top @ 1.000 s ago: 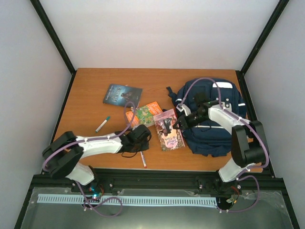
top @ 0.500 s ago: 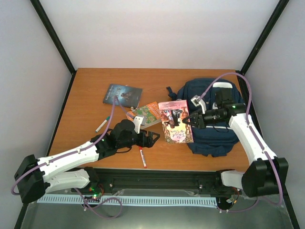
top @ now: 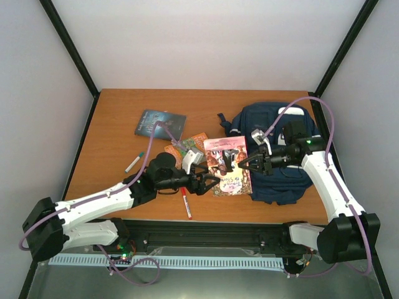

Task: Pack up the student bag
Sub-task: Pick up the book from the center of the board.

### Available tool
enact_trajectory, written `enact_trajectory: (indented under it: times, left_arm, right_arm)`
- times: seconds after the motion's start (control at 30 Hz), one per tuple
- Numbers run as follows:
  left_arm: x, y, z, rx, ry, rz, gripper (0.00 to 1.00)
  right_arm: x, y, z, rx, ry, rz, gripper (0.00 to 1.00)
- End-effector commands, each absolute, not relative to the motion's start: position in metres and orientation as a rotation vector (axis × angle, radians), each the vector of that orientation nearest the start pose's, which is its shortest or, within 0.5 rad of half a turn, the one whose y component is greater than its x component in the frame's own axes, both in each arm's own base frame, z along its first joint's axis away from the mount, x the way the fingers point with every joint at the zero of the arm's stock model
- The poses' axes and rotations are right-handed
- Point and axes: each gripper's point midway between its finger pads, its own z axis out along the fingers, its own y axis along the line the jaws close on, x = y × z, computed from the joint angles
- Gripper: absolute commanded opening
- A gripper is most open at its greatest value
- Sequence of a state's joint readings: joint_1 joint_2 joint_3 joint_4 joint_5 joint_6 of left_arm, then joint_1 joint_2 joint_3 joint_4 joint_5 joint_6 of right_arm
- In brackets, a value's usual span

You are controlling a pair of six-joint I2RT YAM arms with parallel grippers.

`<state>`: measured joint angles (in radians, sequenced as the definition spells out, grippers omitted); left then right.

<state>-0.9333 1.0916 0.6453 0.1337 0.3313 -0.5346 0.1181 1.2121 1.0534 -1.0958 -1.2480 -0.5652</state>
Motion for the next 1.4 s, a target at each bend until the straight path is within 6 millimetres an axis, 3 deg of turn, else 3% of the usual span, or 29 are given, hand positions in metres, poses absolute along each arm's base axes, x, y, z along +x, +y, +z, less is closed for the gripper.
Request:
enact_trajectory:
  times: [0.0, 0.17, 0.27, 0.37, 0.53, 0.67, 0.77, 0.8, 0.93, 1.0, 1.17, 1.37]
  left_arm:
    - [0.175, -0.345, 0.253, 0.732, 1.863, -1.308, 0.85]
    - [0.175, -0.352, 0.261, 0.746, 1.828, -1.344, 0.9]
    - [0.163, -0.356, 0.273, 0.808, 1.773, -1.42, 0.84]
    - [0.154, -0.359, 0.285, 0.861, 1.729, -1.465, 0.66]
    - [0.152, -0.355, 0.286, 0.868, 1.725, -1.457, 0.47]
    - [0.154, -0.354, 0.284, 0.858, 1.738, -1.452, 0.14]
    - [0.155, -0.354, 0.283, 0.84, 1.746, -1.45, 0.01]
    - [0.157, -0.354, 0.285, 0.828, 1.746, -1.45, 0.01]
    - [0.165, -0.349, 0.298, 0.748, 1.718, -1.443, 0.01]
    - [0.168, -0.346, 0.31, 0.705, 1.687, -1.44, 0.01]
    - [0.173, -0.345, 0.331, 0.668, 1.65, -1.442, 0.01]
    - [0.175, -0.359, 0.328, 0.684, 1.685, -1.486, 0.01]
  right_arm:
    - [0.185, 0.189, 0.288, -1.023, 1.818, 1.485, 0.03]
    - [0.177, 0.19, 0.296, -1.046, 1.772, 1.494, 0.03]
    - [0.18, 0.189, 0.292, -1.035, 1.794, 1.489, 0.03]
    - [0.185, 0.189, 0.288, -1.019, 1.819, 1.481, 0.03]
    - [0.192, 0.189, 0.284, -1.014, 1.835, 1.457, 0.03]
    - [0.198, 0.191, 0.286, -1.006, 1.833, 1.483, 0.03]
    - [0.198, 0.192, 0.29, -1.008, 1.811, 1.527, 0.05]
    - [0.197, 0.192, 0.291, -1.01, 1.802, 1.537, 0.1]
    - [0.194, 0.192, 0.287, -1.006, 1.792, 1.539, 0.45]
    - [0.192, 0.192, 0.279, -0.986, 1.806, 1.543, 0.53]
    - [0.187, 0.191, 0.276, -0.973, 1.798, 1.547, 0.58]
    - [0.185, 0.192, 0.287, -0.972, 1.755, 1.575, 0.57]
